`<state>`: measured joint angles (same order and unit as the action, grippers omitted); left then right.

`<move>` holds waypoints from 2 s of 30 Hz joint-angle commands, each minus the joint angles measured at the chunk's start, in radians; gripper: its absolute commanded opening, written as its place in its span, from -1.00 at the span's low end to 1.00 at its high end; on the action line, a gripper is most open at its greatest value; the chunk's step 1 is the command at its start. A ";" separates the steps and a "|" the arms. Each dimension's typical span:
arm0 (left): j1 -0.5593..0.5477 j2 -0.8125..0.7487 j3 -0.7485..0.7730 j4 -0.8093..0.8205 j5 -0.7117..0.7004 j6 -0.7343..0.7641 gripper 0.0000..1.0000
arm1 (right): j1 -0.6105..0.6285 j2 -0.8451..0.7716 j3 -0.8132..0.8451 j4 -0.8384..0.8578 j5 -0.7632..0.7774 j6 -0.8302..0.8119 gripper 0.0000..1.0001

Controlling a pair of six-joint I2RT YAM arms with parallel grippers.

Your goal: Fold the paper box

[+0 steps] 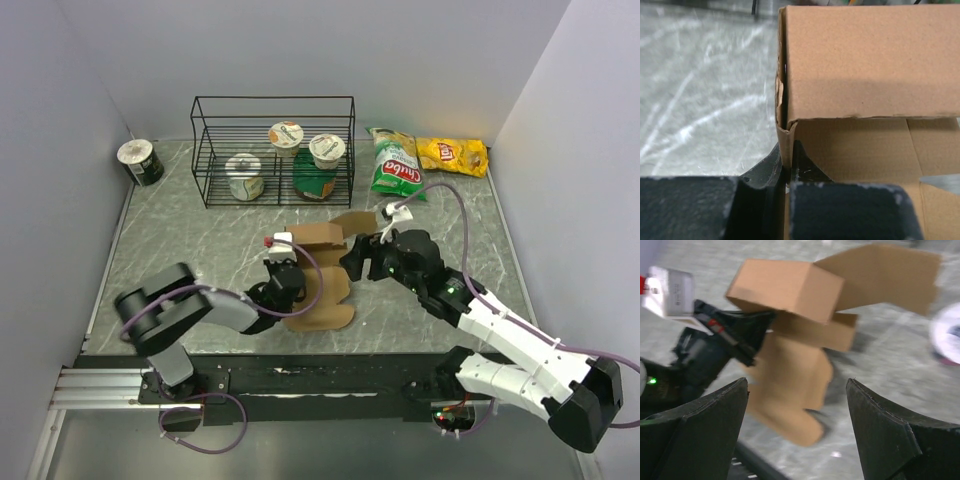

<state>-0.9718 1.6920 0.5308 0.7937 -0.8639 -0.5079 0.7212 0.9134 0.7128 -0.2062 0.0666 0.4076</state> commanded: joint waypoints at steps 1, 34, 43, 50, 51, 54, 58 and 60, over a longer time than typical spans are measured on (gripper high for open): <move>0.004 -0.222 -0.003 -0.199 0.022 0.014 -0.98 | -0.005 0.015 0.131 -0.016 -0.146 0.129 0.71; 0.084 -0.575 0.182 -0.737 0.295 0.207 -0.98 | -0.121 0.214 0.361 -0.087 -0.353 0.194 0.68; 0.070 -0.574 0.176 -0.728 0.270 0.216 -0.98 | -0.149 0.263 0.323 0.043 -0.409 0.269 0.66; 0.053 -0.581 0.169 -0.720 0.243 0.226 -0.98 | -0.155 0.303 0.275 0.142 -0.450 0.322 0.64; 0.051 -0.580 0.170 -0.722 0.241 0.226 -0.98 | -0.157 0.308 0.268 0.157 -0.458 0.338 0.64; 0.042 -0.578 0.169 -0.720 0.236 0.232 -0.98 | -0.163 0.320 0.248 0.223 -0.478 0.371 0.62; 0.028 -0.572 0.169 -0.722 0.220 0.239 -0.98 | -0.167 0.329 0.235 0.280 -0.482 0.401 0.59; 0.018 -0.575 0.167 -0.719 0.212 0.243 -0.98 | -0.170 0.337 0.232 0.307 -0.498 0.425 0.57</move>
<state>-0.9318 1.1412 0.7036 0.0277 -0.6285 -0.2844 0.5621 1.2415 0.9470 -0.0265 -0.4004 0.7769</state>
